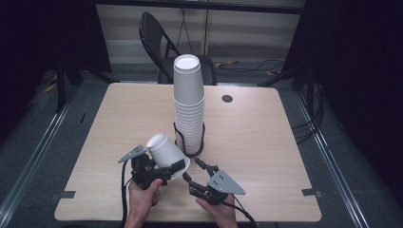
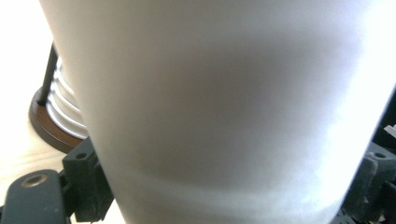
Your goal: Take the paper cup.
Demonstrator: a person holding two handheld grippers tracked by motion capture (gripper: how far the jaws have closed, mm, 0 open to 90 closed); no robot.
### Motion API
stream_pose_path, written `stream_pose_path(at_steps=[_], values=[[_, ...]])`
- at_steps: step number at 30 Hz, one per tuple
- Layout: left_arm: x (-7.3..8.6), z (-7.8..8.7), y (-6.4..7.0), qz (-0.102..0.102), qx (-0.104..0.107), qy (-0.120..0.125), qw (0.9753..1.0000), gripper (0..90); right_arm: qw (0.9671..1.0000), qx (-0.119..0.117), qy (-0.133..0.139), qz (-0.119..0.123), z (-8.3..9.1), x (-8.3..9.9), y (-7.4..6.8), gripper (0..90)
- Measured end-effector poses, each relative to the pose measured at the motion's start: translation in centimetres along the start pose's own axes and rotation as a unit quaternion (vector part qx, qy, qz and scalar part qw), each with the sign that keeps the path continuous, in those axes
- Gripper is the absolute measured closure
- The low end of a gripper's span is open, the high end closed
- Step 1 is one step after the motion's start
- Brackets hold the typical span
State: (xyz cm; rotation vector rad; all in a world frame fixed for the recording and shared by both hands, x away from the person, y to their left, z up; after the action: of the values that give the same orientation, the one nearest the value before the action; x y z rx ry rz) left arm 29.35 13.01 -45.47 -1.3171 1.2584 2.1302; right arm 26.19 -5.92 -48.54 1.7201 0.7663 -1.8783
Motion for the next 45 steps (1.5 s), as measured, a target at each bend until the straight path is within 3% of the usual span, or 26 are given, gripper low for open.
stream_pose_path(at_steps=[9, 12, 15, 17, 21, 28, 33, 40, 45], values=[[0.9, -0.3, 0.2, 0.03, 0.019, -0.008, 0.9994, 11.3, 0.9996, -0.015, 0.021, 0.013, -0.5, -0.6, -0.2, 48.0], [1.2, -0.5, 0.2, 0.056, 0.038, -0.003, 0.9977, 11.3, 0.9995, -0.018, 0.022, 0.017, -0.8, -0.6, -0.2, 50.6], [1.3, -0.6, 0.4, 0.061, 0.042, -0.004, 0.9972, 11.3, 0.9995, -0.019, 0.02, 0.018, -1.2, -0.5, -0.1, 53.6], [1.5, -0.7, 0.7, 0.047, 0.039, -0.012, 0.9981, 11.3, 0.9993, -0.021, 0.021, 0.023, -1.5, -0.6, -0.1, 56.9], [1.6, -0.8, 1.3, 0.051, 0.06, -0.013, 0.9968, 11.2, 0.9989, -0.023, 0.026, 0.032, -1.9, -0.7, -0.2, 60.2], [1.9, -1.1, 1.3, 0.049, 0.077, -0.014, 0.9957, 10.1, 0.9978, -0.017, 0.049, 0.04, -2.1, -1.0, 0.0, 73.3], [1.6, -0.9, 1.1, 0.02, 0.072, -0.009, 0.9972, 8.5, 0.9982, -0.008, 0.043, 0.042, -2.1, -0.8, 0.0, 79.0], [0.9, -0.8, 0.8, 0.003, 0.069, 0.002, 0.9976, 5.3, 0.9987, -0.012, 0.038, 0.032, -2.0, -0.7, 0.0, 83.4], [0.7, -0.7, 0.4, 0.006, 0.063, 0.013, 0.9979, 4.1, 0.9989, -0.015, 0.033, 0.031, -1.9, -0.6, 0.1, 85.0]])
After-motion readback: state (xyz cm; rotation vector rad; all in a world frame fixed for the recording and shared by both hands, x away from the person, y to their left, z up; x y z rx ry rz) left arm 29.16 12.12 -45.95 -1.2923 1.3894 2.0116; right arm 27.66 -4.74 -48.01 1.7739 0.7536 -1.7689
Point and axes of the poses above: each handheld gripper's, and its own axes: z roughly backward along the jaws, x roughly out of its underside, y roughly to its right, the point moved 3 cm from there along -z, roughly forward along the jaws, and after that the axes turned 5 degrees about -z, right-handed, at the moved point
